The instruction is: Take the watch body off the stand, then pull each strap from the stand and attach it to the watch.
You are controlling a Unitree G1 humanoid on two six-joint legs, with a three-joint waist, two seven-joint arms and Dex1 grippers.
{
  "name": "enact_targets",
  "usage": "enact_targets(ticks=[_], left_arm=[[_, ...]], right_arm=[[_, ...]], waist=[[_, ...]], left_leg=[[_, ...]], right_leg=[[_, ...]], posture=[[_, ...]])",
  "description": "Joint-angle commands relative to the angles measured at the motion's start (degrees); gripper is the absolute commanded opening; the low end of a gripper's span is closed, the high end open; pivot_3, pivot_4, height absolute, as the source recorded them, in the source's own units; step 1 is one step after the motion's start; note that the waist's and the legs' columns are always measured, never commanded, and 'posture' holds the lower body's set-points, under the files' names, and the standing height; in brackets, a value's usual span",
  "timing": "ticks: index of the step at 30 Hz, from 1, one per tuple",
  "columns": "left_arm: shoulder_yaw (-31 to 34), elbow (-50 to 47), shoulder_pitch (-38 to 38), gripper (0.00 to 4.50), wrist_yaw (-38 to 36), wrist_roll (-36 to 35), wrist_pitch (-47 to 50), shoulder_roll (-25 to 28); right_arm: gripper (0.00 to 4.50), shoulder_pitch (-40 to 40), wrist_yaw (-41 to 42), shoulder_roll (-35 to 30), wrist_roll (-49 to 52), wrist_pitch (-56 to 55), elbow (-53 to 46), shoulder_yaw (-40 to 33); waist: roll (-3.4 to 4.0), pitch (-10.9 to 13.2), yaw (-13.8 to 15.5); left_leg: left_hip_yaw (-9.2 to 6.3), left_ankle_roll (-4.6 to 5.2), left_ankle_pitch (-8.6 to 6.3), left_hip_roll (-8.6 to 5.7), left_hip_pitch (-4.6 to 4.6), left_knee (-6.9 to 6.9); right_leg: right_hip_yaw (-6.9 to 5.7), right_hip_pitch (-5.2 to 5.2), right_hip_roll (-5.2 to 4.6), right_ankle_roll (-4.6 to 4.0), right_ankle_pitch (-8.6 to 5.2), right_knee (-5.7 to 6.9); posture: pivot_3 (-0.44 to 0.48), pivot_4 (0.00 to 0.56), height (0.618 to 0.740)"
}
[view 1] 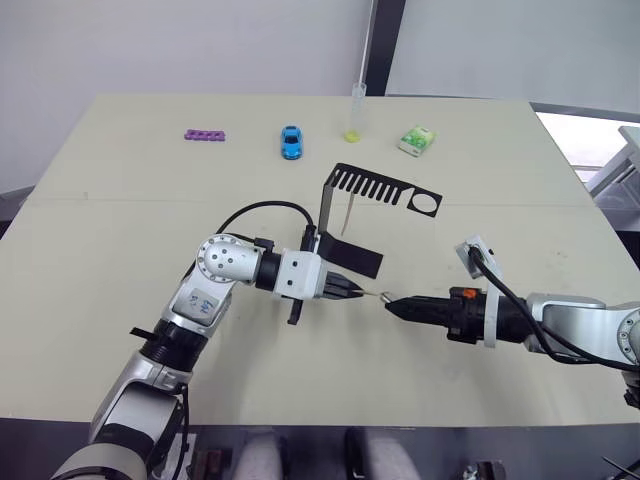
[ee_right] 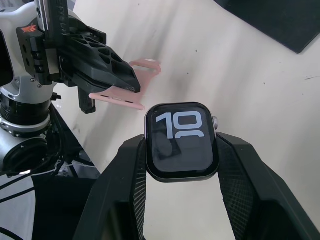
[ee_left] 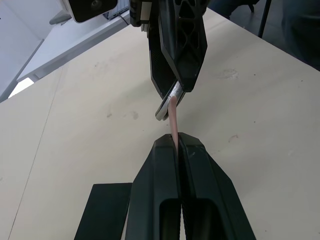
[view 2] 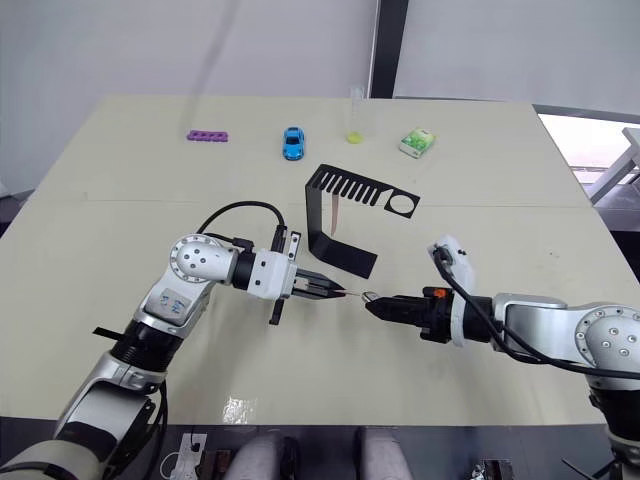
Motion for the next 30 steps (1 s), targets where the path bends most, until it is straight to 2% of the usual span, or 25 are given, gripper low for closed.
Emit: enact_targets(ticks=[1,30], left_arm=[[0.22,-0.87,-1.13,0.00,0.26,-0.48,-0.25,-0.38],[-0.23,-1.59,-1.07,0.00,0.67,-0.48,0.90,-1.67]], right_arm=[[1.52,-0.36,0.33,-0.72,1.34,-1.19,-1.61,-0.81],[1.52,-0.30,-0.34,-2.22,4.12,-3.00,-2.61,-0.04]], waist=[[0.00,0.00,0.00],[0.00,0.00,0.04]], left_leg=[[0.00,0.00,0.00,0.00,0.00,0.00],[0.00,0.00,0.00,0.00,0.00,0.01]], right_leg=[[0.00,0.00,0.00,0.00,0.00,-0.01],[0.00,0.00,0.00,0.00,0.00,-0.02]], posture=[[0.000,0.150,0.740],[0.000,0.150,0.740]])
